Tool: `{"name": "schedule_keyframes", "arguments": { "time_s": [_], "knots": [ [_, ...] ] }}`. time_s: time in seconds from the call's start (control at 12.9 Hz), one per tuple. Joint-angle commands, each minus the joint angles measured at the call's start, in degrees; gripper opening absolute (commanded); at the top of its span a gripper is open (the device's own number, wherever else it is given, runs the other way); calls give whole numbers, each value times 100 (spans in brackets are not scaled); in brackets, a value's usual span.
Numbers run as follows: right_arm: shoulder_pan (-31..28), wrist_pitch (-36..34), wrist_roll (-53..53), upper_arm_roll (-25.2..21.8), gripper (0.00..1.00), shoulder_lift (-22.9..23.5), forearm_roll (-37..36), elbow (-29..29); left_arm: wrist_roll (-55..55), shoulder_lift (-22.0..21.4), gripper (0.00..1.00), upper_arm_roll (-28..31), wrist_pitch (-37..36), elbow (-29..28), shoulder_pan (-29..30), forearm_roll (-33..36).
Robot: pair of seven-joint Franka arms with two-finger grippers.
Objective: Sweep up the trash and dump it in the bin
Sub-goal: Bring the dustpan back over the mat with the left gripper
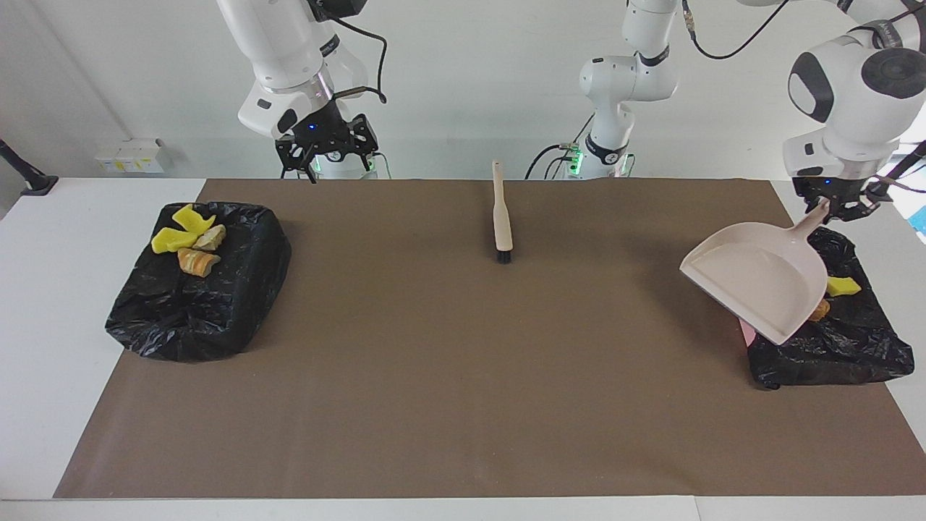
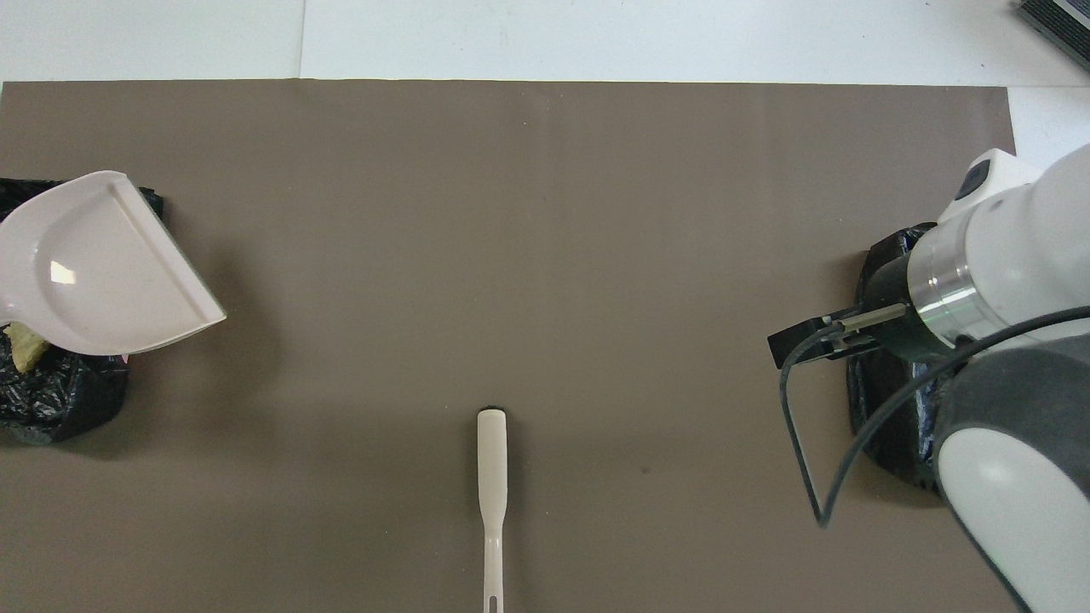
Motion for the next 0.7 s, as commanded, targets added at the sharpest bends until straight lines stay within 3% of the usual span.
{"name": "schedule_keyframes", "arguments": {
  "time_s": [0.0, 0.15, 0.23, 0.62],
  "knots": [
    [202, -136, -511, -507, 100, -42, -70, 1, -1706, -75, 0, -631, 67, -318, -53, -530],
    [930, -118, -616, -1515, 100, -42, -88, 1, -2886, 57, 0, -1133, 111, -327, -53, -724],
    [1064, -101, -634, -1773, 100, -42, -88, 1, -3213, 170, 0, -1369, 216, -318, -53, -942],
    [1109, -48, -1328, -2372, 100, -42, -501, 1, -5883, 970, 0, -2784, 997, -213, -53, -1147]
  ]
}}
